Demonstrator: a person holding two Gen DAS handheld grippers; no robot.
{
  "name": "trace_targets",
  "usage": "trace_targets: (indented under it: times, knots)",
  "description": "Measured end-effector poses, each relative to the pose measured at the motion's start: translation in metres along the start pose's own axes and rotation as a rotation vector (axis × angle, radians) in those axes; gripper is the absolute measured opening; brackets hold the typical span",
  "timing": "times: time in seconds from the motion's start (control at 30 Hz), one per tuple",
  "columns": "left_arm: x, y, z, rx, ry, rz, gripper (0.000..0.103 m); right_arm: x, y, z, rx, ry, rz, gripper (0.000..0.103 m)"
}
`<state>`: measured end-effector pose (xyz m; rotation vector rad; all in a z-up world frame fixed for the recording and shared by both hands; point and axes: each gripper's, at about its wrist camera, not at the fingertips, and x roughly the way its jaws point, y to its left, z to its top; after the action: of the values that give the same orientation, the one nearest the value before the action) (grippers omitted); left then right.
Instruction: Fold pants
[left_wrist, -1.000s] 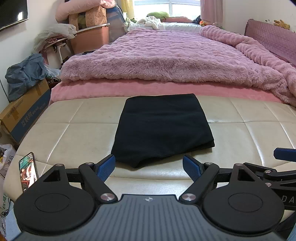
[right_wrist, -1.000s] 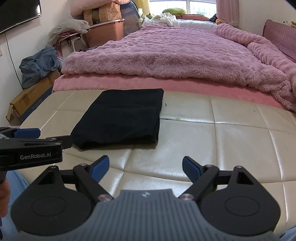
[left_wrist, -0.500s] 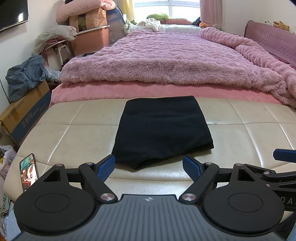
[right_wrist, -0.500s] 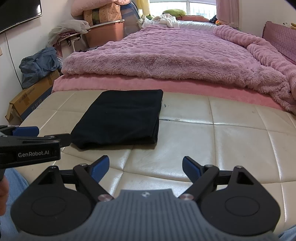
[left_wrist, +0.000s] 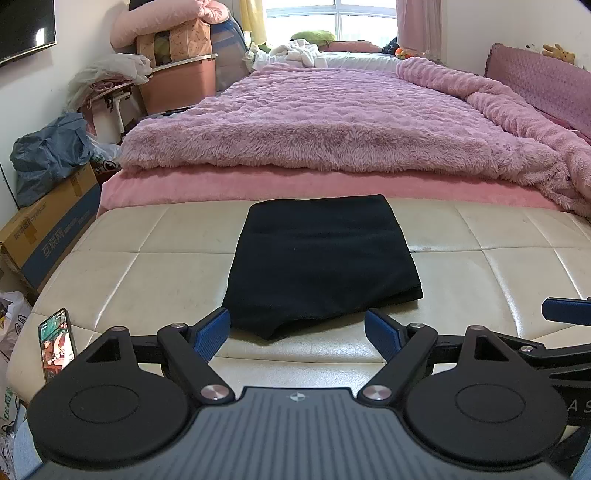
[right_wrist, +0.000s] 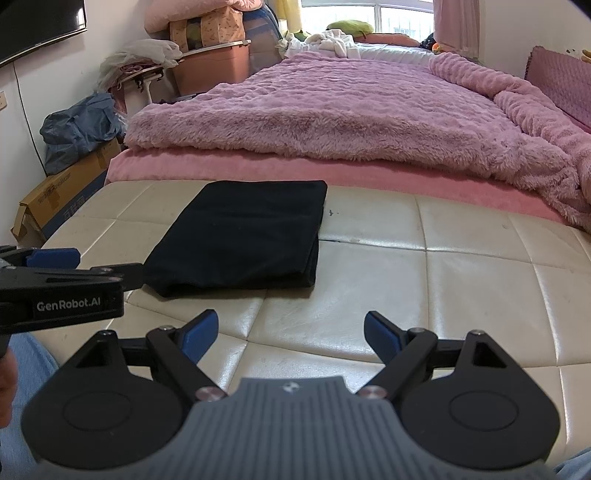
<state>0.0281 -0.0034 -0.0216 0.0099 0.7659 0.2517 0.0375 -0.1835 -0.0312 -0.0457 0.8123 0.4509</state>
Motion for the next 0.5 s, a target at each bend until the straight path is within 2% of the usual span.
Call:
trace_targets:
  times: [0.5]
  knots:
    - [-0.0002,0.0004,0.0001,0.0,-0.002,-0.002,0.096,-0.0014,0.0011,-0.0006,-0.003,0.002,-0.001,0.082]
